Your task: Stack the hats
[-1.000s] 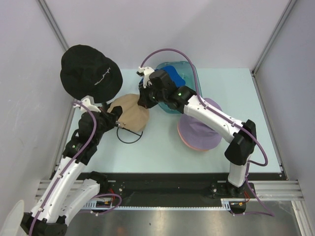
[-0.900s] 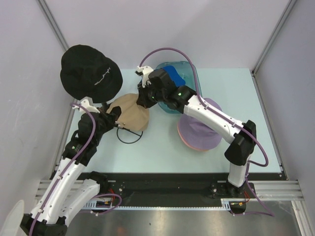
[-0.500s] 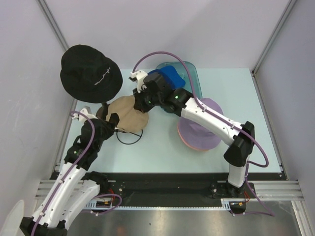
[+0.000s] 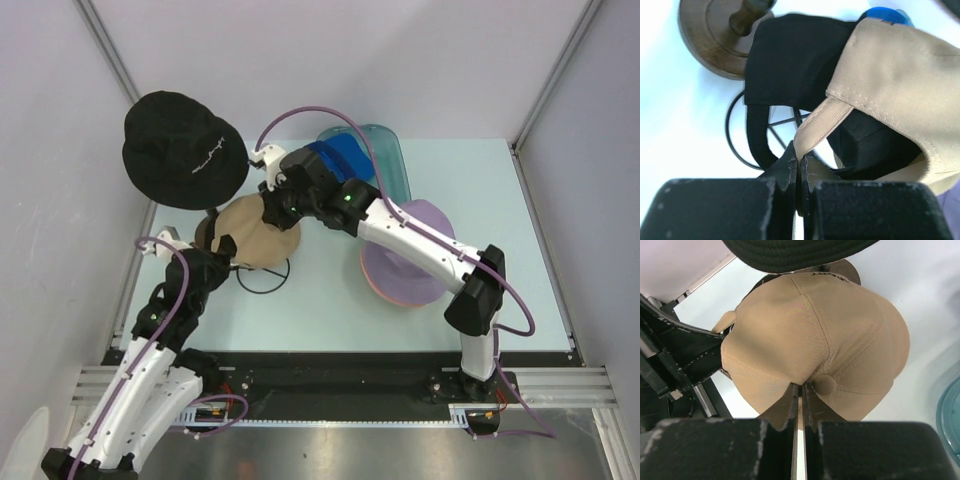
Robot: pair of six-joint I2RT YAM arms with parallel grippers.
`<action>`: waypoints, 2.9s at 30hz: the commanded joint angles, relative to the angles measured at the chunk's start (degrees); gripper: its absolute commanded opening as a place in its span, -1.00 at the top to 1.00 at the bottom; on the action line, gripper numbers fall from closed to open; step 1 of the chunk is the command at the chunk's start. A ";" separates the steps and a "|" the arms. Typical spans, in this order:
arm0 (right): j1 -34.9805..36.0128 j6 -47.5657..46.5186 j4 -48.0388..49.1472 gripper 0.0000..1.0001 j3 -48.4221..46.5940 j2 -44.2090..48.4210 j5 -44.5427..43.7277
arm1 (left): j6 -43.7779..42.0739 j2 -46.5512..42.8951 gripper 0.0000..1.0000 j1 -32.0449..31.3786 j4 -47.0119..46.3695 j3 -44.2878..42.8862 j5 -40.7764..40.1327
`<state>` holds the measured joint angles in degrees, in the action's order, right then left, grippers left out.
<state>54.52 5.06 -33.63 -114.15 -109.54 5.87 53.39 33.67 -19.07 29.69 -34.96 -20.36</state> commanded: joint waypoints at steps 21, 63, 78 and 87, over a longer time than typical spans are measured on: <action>3.05 -3.48 4.54 0.30 -4.33 0.72 3.01 | 4.01 4.12 0.99 8.43 -3.93 16.50 10.51; -15.59 17.09 -2.85 -0.46 -23.23 -27.75 -31.53 | -0.65 -4.57 -0.25 9.93 8.53 4.55 6.21; -16.38 16.29 -1.79 0.57 -22.79 -30.21 -30.74 | -3.63 -5.29 -0.22 10.02 6.00 4.28 6.55; -17.52 13.49 0.84 1.00 -18.14 -24.24 -31.09 | -9.52 4.64 0.11 10.10 -6.13 6.05 9.81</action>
<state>37.78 20.47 -36.29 -134.23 -140.68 -23.77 48.51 34.81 -9.56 30.11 -29.69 -11.97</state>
